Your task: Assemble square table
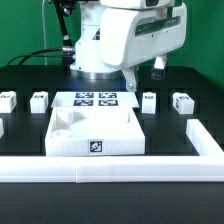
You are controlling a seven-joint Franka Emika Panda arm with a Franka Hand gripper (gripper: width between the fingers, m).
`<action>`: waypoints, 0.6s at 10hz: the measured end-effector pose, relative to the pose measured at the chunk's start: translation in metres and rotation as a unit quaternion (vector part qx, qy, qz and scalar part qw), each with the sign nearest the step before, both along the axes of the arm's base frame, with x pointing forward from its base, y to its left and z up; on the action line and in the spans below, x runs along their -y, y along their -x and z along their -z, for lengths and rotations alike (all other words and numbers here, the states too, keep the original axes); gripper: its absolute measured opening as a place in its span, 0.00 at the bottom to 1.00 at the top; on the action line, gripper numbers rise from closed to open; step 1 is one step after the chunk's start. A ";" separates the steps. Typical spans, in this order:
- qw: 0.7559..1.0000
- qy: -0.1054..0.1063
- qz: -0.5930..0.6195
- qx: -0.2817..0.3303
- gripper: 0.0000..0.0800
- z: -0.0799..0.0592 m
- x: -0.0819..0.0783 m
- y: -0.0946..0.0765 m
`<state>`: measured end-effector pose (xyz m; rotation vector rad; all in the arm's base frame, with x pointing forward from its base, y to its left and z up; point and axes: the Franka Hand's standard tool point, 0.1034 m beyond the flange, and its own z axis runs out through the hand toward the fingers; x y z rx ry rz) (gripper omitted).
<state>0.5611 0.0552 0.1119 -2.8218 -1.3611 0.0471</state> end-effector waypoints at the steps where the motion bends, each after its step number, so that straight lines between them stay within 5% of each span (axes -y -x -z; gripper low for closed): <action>1: 1.000 0.000 0.000 0.000 0.81 0.000 0.000 0.000; 6: 1.000 0.000 0.000 0.000 0.81 0.000 0.000 0.000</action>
Offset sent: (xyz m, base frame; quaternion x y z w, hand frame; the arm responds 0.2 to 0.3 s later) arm 0.0000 0.0000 0.0000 0.0000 0.0000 0.0000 1.0000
